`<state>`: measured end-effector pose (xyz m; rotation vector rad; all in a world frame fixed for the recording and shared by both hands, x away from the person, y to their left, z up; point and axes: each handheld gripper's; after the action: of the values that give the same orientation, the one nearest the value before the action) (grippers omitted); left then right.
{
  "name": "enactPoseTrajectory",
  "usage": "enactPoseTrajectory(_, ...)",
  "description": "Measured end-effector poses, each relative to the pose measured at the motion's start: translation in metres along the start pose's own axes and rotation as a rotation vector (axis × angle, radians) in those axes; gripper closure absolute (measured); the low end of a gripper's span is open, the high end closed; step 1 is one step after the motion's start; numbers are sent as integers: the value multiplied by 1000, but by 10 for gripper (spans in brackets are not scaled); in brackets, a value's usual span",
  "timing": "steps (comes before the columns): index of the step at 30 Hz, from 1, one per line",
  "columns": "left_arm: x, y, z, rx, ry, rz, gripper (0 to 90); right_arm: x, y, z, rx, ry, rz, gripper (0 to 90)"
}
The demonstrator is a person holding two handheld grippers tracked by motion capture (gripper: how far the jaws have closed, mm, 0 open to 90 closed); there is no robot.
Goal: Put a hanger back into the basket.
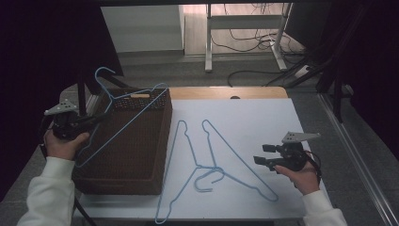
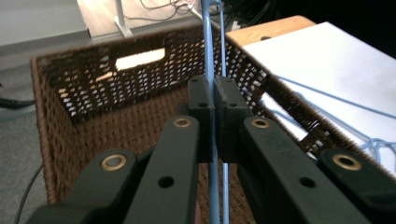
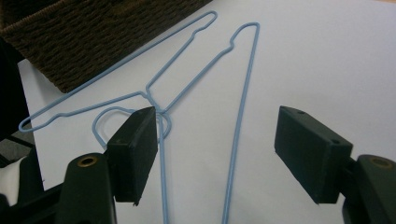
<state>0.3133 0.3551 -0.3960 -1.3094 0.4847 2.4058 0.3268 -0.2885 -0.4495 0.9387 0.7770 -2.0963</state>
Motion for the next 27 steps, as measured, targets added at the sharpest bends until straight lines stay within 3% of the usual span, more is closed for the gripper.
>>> enactPoseTrajectory(12, 20, -9, -23, 10, -58, 33, 869, 1, 0, -1, 4, -8, -5, 293)
enactPoseTrajectory(16, 28, -12, -34, -16, -130, 33, 866, 1, 1, -1, 6, -6, -4, 293)
enactPoseTrajectory(18, 31, -15, -38, -30, -139, 48, 858, 1, 1, 0, 5, -5, -7, 293)
enactPoseTrajectory(19, 33, -17, -39, -50, -136, 65, 819, 1, 1, 0, 6, -6, -6, 293)
enactPoseTrajectory(21, 34, -15, -39, -166, -143, 47, 543, 1, 1, 0, 5, -7, -5, 293)
enactPoseTrajectory(22, 33, -14, -38, -185, -135, 37, 480, 1, 1, 0, 4, -8, -5, 293)
enactPoseTrajectory(25, 28, -5, -31, -200, -95, 11, 339, 1, 1, -1, 4, -8, -3, 292)
enactPoseTrajectory(27, 25, 5, -26, -179, -72, -14, 303, 1, 1, -1, 4, -9, -6, 292)
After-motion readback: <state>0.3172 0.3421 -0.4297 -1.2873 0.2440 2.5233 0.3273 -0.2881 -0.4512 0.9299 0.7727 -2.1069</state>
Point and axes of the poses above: each handheld gripper's, and its own axes: z roughly backward along the jaws, x roughly out of its underside, y roughly to its right, and after that the axes turned 1 degree about -x, right-handed
